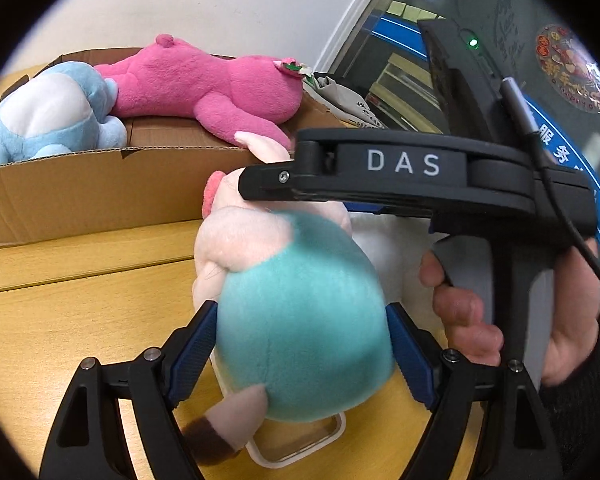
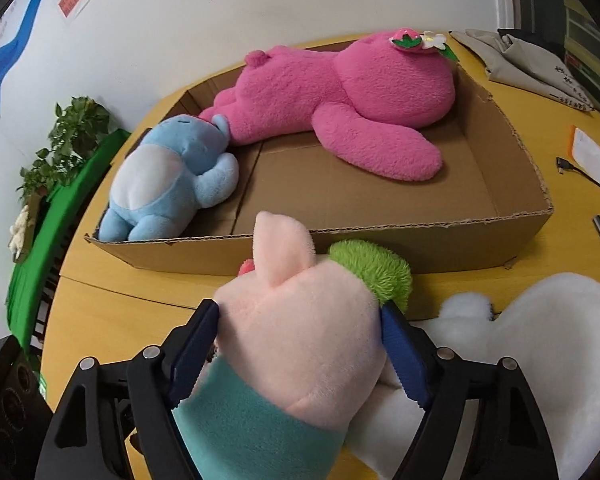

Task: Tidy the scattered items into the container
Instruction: 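Close both tools on the pig plush's teal body, then lift the pig plush with both tools and carry it over the box, then lower the pig plush beside the blue plush and open both tools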

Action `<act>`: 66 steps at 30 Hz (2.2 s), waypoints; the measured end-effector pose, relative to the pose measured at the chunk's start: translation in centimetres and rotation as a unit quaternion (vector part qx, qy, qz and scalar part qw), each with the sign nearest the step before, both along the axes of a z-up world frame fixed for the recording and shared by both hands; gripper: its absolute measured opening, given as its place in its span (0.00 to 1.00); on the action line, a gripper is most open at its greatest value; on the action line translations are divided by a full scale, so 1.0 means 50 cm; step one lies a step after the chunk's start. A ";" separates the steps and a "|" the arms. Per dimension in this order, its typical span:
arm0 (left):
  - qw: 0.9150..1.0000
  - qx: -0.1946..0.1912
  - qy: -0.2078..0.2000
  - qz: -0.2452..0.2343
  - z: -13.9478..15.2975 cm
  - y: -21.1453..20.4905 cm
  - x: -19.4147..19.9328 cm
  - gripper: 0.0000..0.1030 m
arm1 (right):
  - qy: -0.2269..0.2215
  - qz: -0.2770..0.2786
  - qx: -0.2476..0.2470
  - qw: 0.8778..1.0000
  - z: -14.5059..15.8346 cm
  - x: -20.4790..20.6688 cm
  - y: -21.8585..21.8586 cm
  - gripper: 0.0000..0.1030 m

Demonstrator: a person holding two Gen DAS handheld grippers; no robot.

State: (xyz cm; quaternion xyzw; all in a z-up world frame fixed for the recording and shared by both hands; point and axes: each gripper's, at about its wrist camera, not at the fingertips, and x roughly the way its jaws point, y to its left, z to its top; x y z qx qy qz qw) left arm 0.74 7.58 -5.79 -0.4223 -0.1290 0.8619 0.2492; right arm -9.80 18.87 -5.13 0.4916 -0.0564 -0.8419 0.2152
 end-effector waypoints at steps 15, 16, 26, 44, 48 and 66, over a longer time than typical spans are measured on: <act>0.999 0.010 0.050 0.005 0.098 -0.007 0.055 0.62 | 0.046 0.033 -0.022 0.998 0.047 0.044 -0.010 0.69; 0.998 0.007 0.065 0.011 0.126 -0.009 0.060 0.62 | 0.060 0.036 -0.028 0.997 0.069 0.054 -0.010 0.69; 0.987 -0.027 0.139 0.071 0.284 -0.063 -0.106 0.62 | 0.192 0.109 -0.038 0.975 0.318 -0.048 -0.109 0.70; 0.995 -0.021 -0.017 0.095 -0.029 -0.105 -0.338 0.62 | 0.073 0.127 -0.004 0.989 0.033 -0.293 -0.208 0.70; 0.995 -0.031 -0.006 0.095 -0.027 -0.098 -0.315 0.62 | 0.053 0.118 0.001 0.992 0.017 -0.287 -0.208 0.70; 0.982 -0.076 0.062 0.162 0.064 -0.174 -0.206 0.72 | 0.057 0.114 -0.048 0.991 0.122 -0.219 -0.120 0.91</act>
